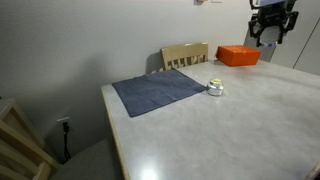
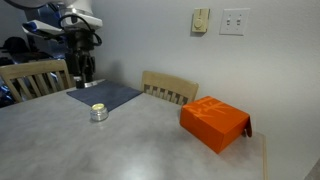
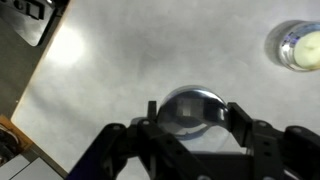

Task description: Remove the lid from the silver container

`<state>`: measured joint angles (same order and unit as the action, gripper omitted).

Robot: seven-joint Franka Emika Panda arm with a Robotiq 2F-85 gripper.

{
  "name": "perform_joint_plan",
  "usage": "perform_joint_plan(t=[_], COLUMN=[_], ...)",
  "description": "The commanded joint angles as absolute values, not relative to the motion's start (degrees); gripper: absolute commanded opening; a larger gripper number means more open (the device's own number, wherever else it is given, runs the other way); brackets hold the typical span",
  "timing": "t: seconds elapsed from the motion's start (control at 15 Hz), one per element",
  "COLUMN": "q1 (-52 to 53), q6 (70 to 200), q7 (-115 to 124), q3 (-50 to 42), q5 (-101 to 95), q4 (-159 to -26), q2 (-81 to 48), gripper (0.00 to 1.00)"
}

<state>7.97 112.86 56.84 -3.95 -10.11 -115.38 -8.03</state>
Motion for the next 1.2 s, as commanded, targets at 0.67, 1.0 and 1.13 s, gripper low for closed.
perform_joint_plan(t=[0.67, 1.0, 1.13], q1=[2.3, -0.2, -0.5], q6=[105.9, 111.2, 111.7], q7=[49.1, 48.0, 48.8], q3=[-3.7, -4.3, -4.4], q5=[-1.8, 4.6, 4.5], q4=[-111.4, -112.5, -112.4], q2=[-8.7, -9.1, -10.3], gripper=[0.44, 0.44, 0.44])
